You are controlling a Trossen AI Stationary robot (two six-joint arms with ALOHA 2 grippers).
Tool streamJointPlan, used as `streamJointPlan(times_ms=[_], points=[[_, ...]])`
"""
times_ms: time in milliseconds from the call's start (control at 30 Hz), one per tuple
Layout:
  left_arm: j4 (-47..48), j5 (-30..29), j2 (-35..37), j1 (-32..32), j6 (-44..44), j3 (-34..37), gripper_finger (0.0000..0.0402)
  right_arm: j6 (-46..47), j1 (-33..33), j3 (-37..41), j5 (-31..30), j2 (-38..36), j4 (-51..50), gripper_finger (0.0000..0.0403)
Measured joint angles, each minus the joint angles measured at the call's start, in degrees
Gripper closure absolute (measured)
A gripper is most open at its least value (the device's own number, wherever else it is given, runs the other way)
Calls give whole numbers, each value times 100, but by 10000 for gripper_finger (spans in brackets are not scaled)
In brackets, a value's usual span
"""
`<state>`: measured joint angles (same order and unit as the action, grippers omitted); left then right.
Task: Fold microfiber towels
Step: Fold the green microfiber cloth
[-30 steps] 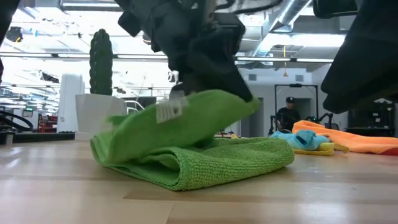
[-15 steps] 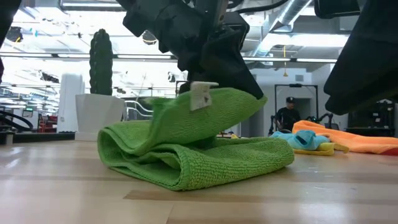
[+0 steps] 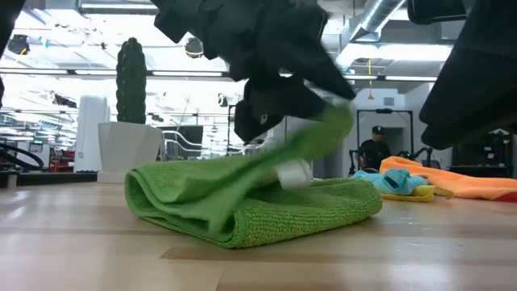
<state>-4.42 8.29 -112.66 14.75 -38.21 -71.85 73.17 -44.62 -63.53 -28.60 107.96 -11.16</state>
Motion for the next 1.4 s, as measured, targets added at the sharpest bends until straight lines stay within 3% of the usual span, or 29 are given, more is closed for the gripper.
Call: streamJointPlan(times_ms=[133, 267, 333, 467, 600, 767, 1000, 1100, 1400], points=[[114, 114, 2, -92, -82, 2, 236, -6, 0, 0, 0, 0, 5, 296], [134, 1199, 230, -367, -248, 9, 218, -214, 0, 0, -259, 0, 203, 296], [422, 1471, 468, -449, -139, -2, 218, -461, 39, -1, -598, 1, 349, 296], [1339, 1145, 993, -435, 357, 1, 226, -939, 246, 0, -1298, 2, 720, 296], [1774, 220, 1392, -267, 974, 58, 242, -1076, 563, 33, -1316, 2, 670, 296], [412, 45, 1319, -31, 813, 923, 267, -823, 705, 272, -1151, 4, 654, 296], [-1681, -628, 1116, -2, 348, 2296, 306, -682, 710, 333, -677, 358, 606, 296], [-1668, -699, 947, -14, 245, 2544, 322, -553, 787, 334, -298, 589, 675, 296], [-1816, -606, 315, -55, 91, 2472, 345, -308, 752, 334, -143, 410, 507, 296]])
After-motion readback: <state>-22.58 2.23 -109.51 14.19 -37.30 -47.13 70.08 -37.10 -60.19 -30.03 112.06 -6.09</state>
